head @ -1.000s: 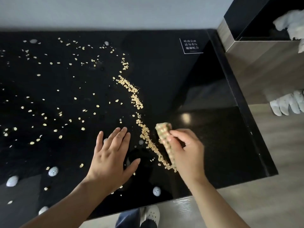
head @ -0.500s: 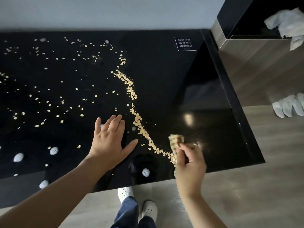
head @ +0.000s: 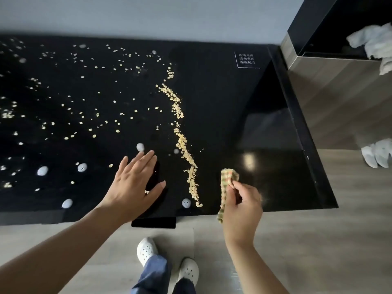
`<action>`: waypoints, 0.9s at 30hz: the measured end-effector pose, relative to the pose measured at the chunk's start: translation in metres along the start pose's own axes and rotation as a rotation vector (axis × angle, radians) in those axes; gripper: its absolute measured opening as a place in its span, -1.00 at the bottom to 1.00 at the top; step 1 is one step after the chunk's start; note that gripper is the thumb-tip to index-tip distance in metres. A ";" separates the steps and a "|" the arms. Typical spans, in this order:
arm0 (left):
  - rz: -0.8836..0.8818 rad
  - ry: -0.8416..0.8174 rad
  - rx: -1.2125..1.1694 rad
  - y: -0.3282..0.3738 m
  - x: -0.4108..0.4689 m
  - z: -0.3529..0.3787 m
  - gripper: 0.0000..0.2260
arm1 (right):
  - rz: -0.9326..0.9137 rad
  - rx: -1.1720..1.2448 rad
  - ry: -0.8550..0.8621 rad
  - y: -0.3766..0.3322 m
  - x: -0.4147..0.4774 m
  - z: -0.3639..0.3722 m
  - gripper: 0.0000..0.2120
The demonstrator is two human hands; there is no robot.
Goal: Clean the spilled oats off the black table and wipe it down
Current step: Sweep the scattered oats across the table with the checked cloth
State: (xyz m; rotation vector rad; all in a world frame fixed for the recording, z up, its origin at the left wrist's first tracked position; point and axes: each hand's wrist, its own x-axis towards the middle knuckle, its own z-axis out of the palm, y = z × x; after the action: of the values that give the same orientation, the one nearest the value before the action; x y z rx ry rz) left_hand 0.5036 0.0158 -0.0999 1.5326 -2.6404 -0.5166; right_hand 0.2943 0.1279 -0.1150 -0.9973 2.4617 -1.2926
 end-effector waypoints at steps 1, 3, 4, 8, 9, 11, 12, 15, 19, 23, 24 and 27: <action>-0.034 0.005 -0.008 -0.001 -0.004 0.001 -0.24 | -0.023 -0.013 0.000 0.000 -0.004 0.005 -0.83; -0.074 0.013 0.002 -0.006 -0.007 0.003 -0.20 | -0.074 -0.002 -0.026 -0.003 -0.015 0.018 -0.82; -0.078 0.011 0.018 -0.009 -0.008 0.003 -0.19 | -0.099 0.009 -0.040 -0.007 -0.021 0.025 -0.82; -0.076 0.043 0.051 -0.025 -0.008 0.000 -0.19 | -0.136 0.064 -0.124 -0.027 -0.047 0.049 -0.79; -0.075 0.045 0.055 -0.028 -0.008 0.000 -0.19 | -0.124 0.082 -0.140 -0.030 -0.050 0.053 -0.79; -0.052 0.032 0.077 -0.033 -0.007 0.001 -0.19 | -0.084 0.131 -0.179 -0.034 -0.048 0.054 -0.81; -0.037 0.027 0.090 -0.035 -0.006 0.001 -0.20 | -0.075 0.154 -0.182 -0.036 -0.043 0.050 -0.82; -0.005 0.043 0.103 -0.042 -0.002 0.003 -0.22 | -0.076 0.171 -0.142 -0.037 -0.012 0.037 -0.82; 0.032 0.060 0.088 -0.049 0.001 -0.001 -0.23 | -0.084 0.056 -0.086 -0.030 0.043 0.042 -0.81; 0.060 0.057 0.069 -0.052 0.001 -0.002 -0.25 | -0.093 -0.045 -0.101 -0.030 0.070 0.061 -0.82; 0.068 0.052 0.069 -0.054 0.001 -0.002 -0.25 | -0.104 -0.053 -0.107 -0.033 0.069 0.066 -0.82; 0.081 0.046 0.055 -0.058 0.003 -0.002 -0.25 | -0.145 -0.033 -0.111 -0.046 0.047 0.080 -0.83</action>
State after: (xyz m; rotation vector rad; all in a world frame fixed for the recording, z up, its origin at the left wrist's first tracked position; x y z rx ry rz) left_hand 0.5513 -0.0142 -0.1160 1.4260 -2.6896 -0.4022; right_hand 0.3163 0.0274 -0.1205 -1.2419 2.3735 -1.2052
